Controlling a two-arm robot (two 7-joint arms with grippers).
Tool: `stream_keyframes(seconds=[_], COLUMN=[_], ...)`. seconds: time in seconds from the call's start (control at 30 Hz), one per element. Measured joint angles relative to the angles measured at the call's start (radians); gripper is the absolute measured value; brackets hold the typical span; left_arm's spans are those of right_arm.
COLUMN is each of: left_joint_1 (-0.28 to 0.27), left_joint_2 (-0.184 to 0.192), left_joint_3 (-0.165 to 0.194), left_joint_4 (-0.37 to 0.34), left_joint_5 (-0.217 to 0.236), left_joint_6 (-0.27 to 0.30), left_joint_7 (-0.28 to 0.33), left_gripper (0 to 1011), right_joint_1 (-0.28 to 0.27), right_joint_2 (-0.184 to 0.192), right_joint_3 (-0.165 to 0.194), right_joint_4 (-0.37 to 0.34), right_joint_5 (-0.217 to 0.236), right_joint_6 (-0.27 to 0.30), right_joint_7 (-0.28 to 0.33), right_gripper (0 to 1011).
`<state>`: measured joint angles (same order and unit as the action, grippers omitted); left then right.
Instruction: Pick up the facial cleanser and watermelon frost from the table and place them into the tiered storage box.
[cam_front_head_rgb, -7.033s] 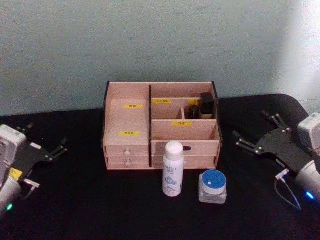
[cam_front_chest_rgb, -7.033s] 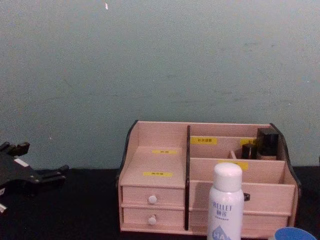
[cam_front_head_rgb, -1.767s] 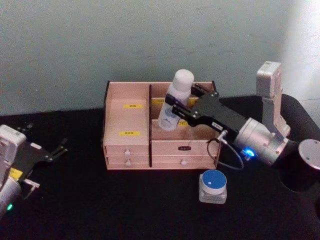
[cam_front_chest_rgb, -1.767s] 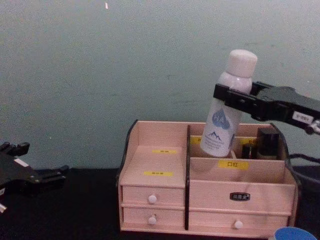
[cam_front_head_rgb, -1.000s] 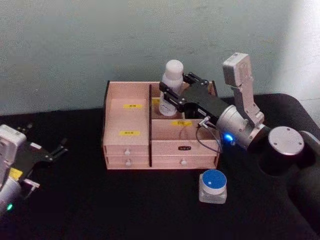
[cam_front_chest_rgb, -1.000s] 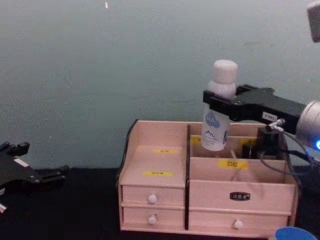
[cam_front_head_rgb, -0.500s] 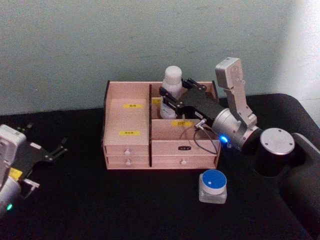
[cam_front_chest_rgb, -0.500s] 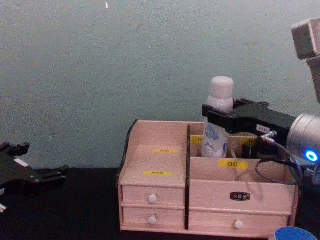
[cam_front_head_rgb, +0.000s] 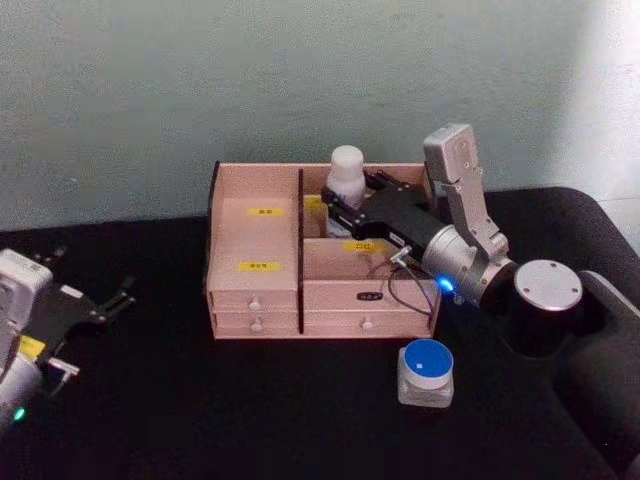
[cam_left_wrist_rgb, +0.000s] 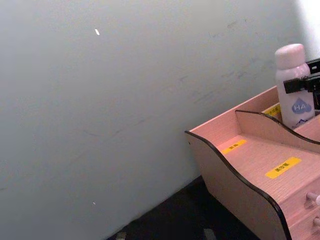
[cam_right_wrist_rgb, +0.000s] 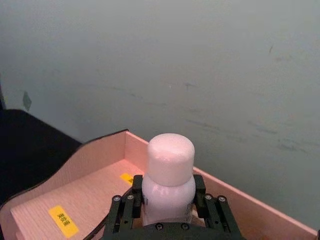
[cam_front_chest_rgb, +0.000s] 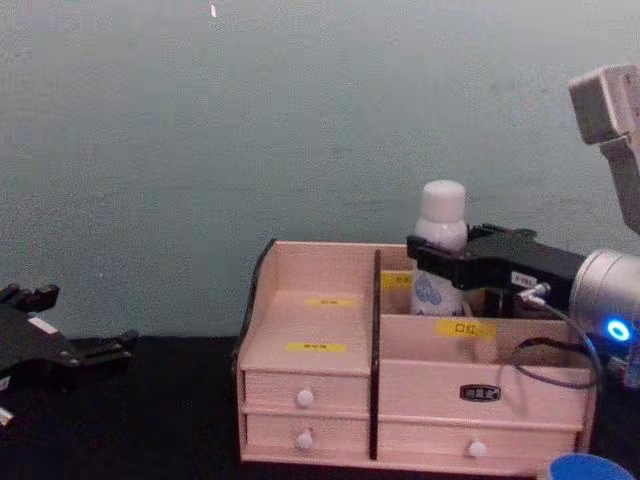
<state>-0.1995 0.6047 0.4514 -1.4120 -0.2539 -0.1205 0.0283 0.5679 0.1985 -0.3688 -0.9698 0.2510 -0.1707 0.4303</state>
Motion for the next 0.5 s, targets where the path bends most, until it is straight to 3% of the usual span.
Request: stream_keyframes(seconds=[0.5], left_joint_1=[0.000], left_joint_2=[0.000], left_joint_3=[0.000], left_joint_4=[0.000], left_joint_5=[0.000], left_joint_6=[0.000], left_joint_7=[0.000], left_gripper=[1001], right_joint_1=[0.006], right_joint_2=[-0.004], right_joint_3=[0.006], right_joint_4=[0.016], right_joint_5=[-0.007], right_joint_6=[0.020], right_joint_7=[0.010], right_gripper=[594])
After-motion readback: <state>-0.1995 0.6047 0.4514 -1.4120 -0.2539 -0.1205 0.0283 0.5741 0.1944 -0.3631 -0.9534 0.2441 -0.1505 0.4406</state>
